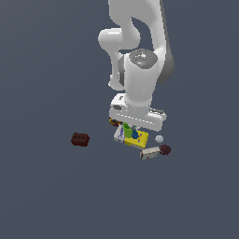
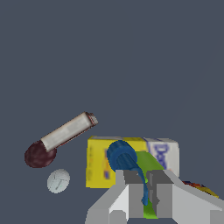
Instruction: Pick up a designated object from a clutter of objects.
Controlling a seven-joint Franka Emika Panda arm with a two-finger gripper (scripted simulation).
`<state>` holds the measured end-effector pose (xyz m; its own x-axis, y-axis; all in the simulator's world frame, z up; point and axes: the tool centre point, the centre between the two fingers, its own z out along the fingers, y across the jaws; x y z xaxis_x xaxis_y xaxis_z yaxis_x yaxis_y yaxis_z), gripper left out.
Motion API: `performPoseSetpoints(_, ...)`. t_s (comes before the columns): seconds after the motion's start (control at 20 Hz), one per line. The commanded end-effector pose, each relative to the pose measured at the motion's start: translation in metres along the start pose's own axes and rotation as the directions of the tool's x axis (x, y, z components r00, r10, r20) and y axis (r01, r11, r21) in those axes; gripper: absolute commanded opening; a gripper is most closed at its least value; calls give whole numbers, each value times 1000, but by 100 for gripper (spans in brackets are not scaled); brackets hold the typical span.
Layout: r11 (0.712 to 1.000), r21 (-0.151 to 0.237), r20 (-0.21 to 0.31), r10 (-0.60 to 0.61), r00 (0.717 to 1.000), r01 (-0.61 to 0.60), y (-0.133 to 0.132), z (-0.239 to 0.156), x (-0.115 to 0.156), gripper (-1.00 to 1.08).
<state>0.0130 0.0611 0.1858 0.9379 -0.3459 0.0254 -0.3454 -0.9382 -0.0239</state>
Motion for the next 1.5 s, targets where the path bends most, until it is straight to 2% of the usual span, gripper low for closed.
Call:
performPoseSetpoints(0.0, 1000, 0, 3, 0, 1000, 0, 23, -23, 4, -100)
performPoseSetpoints(0.95, 1000, -15, 20, 5, 1000, -4, 192, -191, 48, -100)
performPoseSetpoints(1.2, 1000, -19, 22, 5, 1000, -5, 225, -225, 58, -100)
performPoseSetpoints(1.45, 1000, -23, 24, 6, 1000, -5, 246, -247, 66, -100)
